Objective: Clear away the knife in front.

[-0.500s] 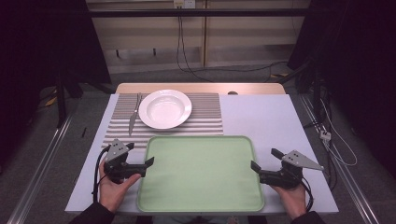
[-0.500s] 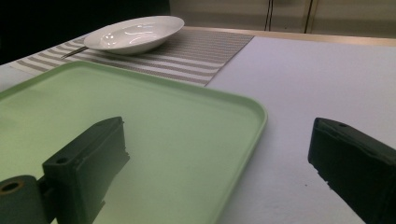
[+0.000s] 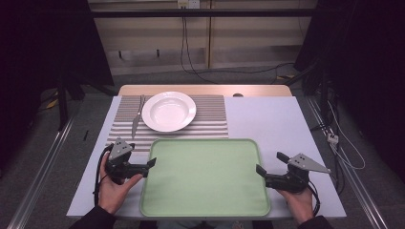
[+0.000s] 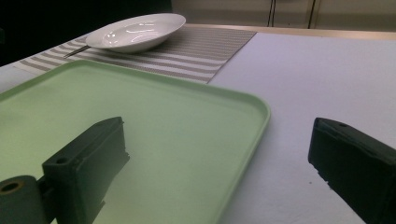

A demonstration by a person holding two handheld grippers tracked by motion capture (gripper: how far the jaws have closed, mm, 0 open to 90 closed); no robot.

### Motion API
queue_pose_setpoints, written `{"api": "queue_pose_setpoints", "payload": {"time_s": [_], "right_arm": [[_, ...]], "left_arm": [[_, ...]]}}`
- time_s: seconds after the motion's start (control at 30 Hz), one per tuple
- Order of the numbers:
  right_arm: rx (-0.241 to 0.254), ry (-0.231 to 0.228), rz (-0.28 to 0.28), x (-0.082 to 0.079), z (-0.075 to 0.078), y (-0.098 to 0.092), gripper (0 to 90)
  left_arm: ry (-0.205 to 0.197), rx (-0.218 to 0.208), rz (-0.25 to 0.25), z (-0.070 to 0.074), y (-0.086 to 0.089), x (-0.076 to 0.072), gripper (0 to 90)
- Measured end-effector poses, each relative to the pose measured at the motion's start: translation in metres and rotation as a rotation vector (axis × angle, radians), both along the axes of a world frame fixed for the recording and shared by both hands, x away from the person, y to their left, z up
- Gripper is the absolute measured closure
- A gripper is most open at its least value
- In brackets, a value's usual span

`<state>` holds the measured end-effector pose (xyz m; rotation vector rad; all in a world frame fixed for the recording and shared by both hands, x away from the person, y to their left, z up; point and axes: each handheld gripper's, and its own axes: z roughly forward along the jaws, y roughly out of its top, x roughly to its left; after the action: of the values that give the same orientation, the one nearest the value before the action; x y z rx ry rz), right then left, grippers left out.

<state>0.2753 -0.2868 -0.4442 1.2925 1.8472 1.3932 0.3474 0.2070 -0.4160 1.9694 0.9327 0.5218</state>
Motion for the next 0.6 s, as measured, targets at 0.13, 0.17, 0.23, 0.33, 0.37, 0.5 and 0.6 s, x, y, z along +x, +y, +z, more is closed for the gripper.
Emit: {"api": "queue_pose_setpoints", "payload": {"time_s": [0.13,0.17,0.23,0.33,0.37,0.5,0.6], "right_arm": [[-0.001,0.002,0.001,0.0,0.0,0.0,4.2],[-0.002,0.003,0.001,0.0,0.0,0.0,4.2],[-0.005,0.005,0.001,0.0,0.0,0.0,4.2],[-0.007,0.005,0.002,0.0,0.0,0.001,4.2],[-0.007,0.004,0.004,0.0,0.0,0.001,4.2],[-0.022,0.004,0.005,0.0,0.0,0.003,4.2],[-0.023,0.01,0.008,0.0,-0.001,0.004,3.8]], "left_arm": [[0.015,0.002,0.002,0.006,0.002,0.007,6.4],[0.011,0.006,0.002,0.008,0.002,0.009,6.4],[0.015,0.013,0.011,0.011,0.005,0.016,6.3],[0.06,-0.003,0.046,0.014,0.014,0.035,6.1],[0.06,-0.003,0.046,0.014,0.014,0.035,6.2],[0.049,-0.011,0.091,0.014,0.022,0.051,5.9],[0.053,-0.01,0.104,0.015,0.027,0.063,8.2]]}}
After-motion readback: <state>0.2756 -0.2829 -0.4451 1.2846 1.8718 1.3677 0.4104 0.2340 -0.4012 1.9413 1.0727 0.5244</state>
